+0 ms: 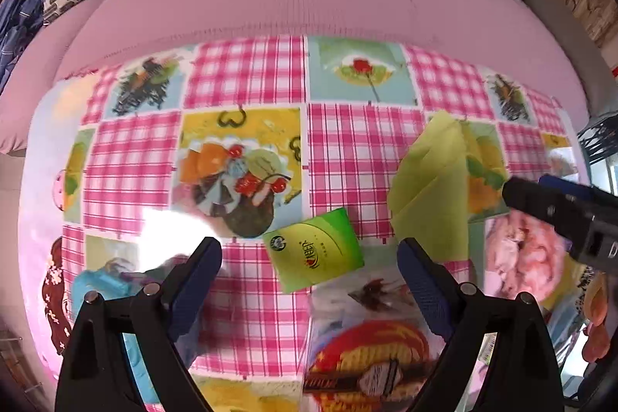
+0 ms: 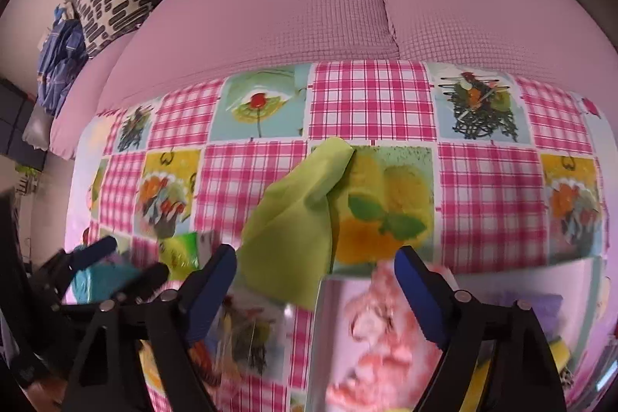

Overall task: Organize soft objects
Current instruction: 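Move both tools toward the green cloth and green tissue pack, then grasp the green tissue pack with left tool while right tool grasps green cloth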

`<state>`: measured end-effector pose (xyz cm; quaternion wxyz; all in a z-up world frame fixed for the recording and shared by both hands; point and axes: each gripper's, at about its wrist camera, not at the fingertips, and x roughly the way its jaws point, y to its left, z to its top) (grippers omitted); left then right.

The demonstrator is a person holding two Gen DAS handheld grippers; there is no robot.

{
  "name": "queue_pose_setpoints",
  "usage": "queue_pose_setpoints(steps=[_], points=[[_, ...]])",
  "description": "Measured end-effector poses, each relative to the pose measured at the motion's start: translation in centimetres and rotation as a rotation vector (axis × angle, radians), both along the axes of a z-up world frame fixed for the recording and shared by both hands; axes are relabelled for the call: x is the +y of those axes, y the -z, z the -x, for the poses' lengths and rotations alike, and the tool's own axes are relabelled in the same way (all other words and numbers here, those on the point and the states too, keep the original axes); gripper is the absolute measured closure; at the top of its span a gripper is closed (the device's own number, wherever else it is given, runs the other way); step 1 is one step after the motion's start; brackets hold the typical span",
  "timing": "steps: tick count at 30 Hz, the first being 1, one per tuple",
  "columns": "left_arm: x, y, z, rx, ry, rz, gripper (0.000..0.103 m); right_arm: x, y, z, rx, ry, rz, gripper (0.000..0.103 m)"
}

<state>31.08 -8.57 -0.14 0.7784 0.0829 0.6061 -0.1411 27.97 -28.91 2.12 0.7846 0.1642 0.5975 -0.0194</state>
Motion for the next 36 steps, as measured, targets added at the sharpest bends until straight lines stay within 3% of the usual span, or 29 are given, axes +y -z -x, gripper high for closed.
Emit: queue_pose_setpoints(steps=[7,13,17,22,28,36], points=[[-0.7,3.2,-1.1,0.069,-0.026,-0.039,0.011,0.0,3.2,-2.0,0.032,-0.003,-0.014,0.025],[-1.1,4.4,-1.4,0.082,-0.004,-0.065,0.012,0.3,5.1,-3.3,0.05,-0.008,-0.028,0.042],[-1.2,5.1,-2.2,0.104,0.001,-0.055,0.026,0.7,5.6,-3.8,0.058,-0.021,-0.02,0.054],[-1.0,5.9,-2.3,0.115,-0.005,-0.025,0.032,0.9,5.6,-4.1,0.053,-0.023,-0.023,0.069],[-0.4,5.0,-1.8,0.105,-0.004,0.01,0.033,1.4,5.5,-3.9,0.05,-0.033,-0.004,0.094],[0.8,2.5,-1.7,0.06,-0.029,0.003,0.033,2.0,3.0,-3.2,0.005,-0.041,-0.007,0.097]])
